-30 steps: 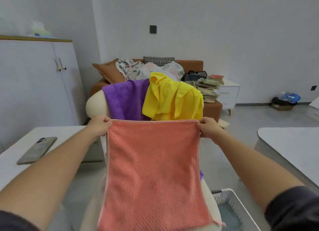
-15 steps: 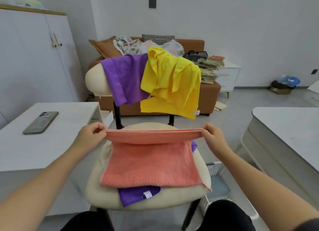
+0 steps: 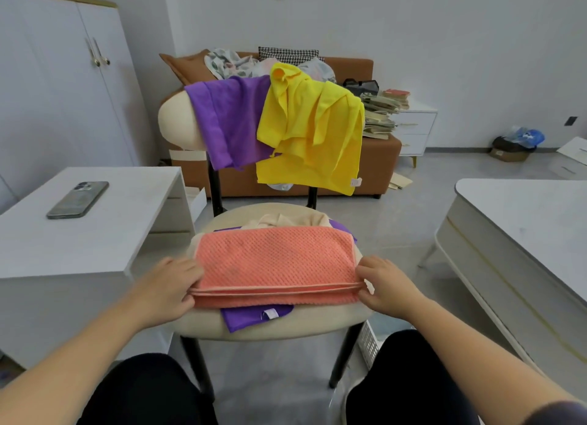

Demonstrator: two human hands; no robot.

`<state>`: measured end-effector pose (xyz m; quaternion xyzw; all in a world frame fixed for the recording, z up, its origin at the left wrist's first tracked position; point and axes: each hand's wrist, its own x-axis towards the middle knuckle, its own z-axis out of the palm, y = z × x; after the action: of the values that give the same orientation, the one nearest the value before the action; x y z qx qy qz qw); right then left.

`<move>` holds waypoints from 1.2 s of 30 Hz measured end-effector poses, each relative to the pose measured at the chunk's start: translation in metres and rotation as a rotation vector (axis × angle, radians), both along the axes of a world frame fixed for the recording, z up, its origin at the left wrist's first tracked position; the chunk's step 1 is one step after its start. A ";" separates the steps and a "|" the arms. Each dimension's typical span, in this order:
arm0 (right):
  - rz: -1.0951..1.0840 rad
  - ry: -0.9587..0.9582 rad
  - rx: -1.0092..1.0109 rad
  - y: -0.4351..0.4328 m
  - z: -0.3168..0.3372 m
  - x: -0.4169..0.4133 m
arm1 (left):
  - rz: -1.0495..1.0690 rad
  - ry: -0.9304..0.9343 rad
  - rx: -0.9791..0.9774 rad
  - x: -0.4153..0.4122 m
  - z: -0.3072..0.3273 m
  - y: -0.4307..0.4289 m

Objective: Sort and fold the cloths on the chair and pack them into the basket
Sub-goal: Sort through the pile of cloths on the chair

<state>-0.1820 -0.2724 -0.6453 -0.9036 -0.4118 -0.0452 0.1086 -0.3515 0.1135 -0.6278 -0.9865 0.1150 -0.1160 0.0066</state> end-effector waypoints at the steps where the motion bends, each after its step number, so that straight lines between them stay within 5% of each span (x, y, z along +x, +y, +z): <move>1: 0.013 -0.015 -0.045 -0.001 -0.002 0.000 | -0.006 0.028 0.039 -0.001 -0.002 0.000; 7: 0.027 0.009 -0.104 0.008 0.009 0.003 | 0.000 0.100 0.073 0.001 -0.007 0.003; 13: -0.045 0.042 0.195 0.055 0.022 -0.007 | 0.162 -0.172 -0.216 0.037 0.009 -0.036; 17: -0.019 0.111 0.107 0.107 0.016 -0.009 | 0.279 -0.026 -0.309 0.069 0.006 -0.078; 22: -0.093 0.164 -0.015 0.142 -0.010 0.002 | 0.376 0.203 -0.203 0.101 -0.024 -0.094; 36: -0.498 0.184 0.066 0.133 -0.033 0.014 | 0.704 0.240 -0.270 0.108 -0.039 -0.082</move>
<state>-0.1684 -0.1393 -0.6784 -0.9734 -0.1636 -0.0017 0.1603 -0.2430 0.0320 -0.6663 -0.9642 -0.2465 -0.0048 -0.0972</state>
